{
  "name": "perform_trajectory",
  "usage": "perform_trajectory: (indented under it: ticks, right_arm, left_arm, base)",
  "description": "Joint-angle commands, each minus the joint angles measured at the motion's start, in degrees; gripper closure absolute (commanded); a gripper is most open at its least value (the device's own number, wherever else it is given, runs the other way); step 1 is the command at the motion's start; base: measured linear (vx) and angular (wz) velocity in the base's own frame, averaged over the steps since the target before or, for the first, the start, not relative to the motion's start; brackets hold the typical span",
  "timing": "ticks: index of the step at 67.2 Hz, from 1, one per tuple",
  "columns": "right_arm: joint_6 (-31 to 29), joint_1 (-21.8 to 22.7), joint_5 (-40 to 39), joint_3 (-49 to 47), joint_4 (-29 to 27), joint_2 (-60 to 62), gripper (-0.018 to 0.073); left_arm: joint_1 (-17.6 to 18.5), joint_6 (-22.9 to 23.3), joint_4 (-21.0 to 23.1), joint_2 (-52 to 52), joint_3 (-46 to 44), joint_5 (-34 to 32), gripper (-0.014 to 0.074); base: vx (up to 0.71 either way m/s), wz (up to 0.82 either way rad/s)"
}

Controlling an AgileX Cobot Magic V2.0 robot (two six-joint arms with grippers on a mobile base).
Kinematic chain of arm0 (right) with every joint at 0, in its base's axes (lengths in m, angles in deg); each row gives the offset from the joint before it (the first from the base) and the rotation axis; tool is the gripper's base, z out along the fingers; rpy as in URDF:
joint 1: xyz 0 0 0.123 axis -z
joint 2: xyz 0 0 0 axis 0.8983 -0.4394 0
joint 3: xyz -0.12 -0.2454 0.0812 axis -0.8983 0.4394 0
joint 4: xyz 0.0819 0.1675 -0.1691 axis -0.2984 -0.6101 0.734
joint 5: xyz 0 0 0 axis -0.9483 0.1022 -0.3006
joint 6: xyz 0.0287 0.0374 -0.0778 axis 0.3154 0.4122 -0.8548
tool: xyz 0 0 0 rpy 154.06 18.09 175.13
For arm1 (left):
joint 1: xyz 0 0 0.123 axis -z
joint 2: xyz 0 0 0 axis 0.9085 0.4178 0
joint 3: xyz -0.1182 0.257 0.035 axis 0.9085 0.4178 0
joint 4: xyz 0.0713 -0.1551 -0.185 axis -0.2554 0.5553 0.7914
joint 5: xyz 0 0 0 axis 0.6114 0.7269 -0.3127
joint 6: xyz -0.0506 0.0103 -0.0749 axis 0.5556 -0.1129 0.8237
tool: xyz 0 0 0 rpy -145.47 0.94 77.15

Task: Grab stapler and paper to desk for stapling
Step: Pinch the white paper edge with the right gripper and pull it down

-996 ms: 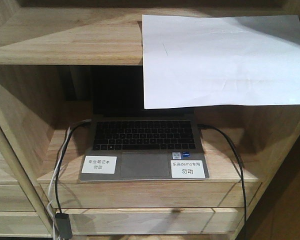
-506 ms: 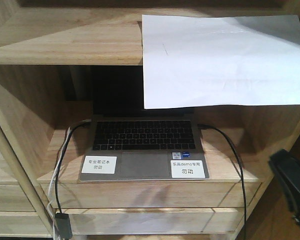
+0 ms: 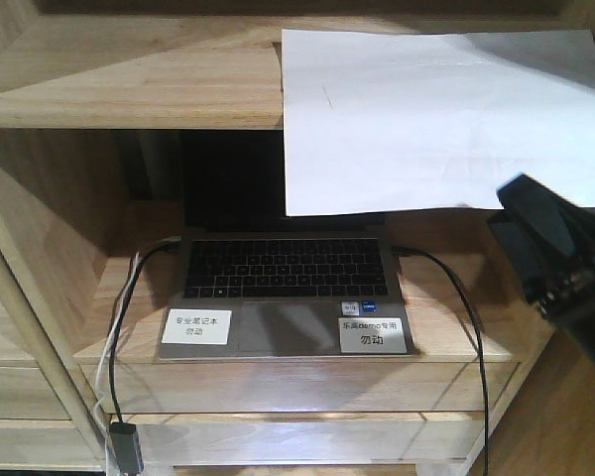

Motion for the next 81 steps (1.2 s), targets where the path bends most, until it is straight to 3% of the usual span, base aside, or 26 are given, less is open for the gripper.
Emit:
perform_trajectory:
  ticks: [1,11,18,35,53,69,81]
  right_arm:
    - [-0.29,-0.1,-5.61,-4.06,-1.66,-2.0,0.0001]
    - [-0.23,-0.17,-9.15,-7.95,-1.9,-4.96,0.0029]
    - [-0.23,-0.17,-10.64,-9.43,-2.22,-5.77,0.0117]
    - [-0.14,-0.17,-11.95,-9.62,-1.1,-5.4,0.0575]
    - [-0.06,-0.17,-11.95,-9.49,4.27,-0.36,0.0571]
    - [-0.06,-0.17,-9.41,-0.58,-1.84,9.21,0.0566]
    - [0.12,-0.1,-5.5,6.36,-2.61,17.73,0.0565]
  left_arm:
    - [0.14,0.05,0.82,0.84,-1.56,-7.08,0.0603]
    - [0.14,0.05,0.82,0.84,-1.56,-7.08,0.0603]
    - [0.14,0.05,0.82,0.84,-1.56,-7.08,0.0603]
    - [0.14,0.05,0.82,0.84,-1.56,-7.08,0.0603]
    - [0.14,0.05,0.82,0.84,-1.56,-7.08,0.0603]
    - [0.14,0.05,0.82,0.84,-1.56,-7.08,0.0603]
    - [0.14,0.05,0.82,0.84,-1.56,-7.08,0.0603]
  base:
    - [0.0,0.0]
    - [0.0,0.0]
    - [0.0,0.0]
    - [0.0,0.0]
    - [0.0,0.0]
    - [0.0,0.0]
    - [0.0,0.0]
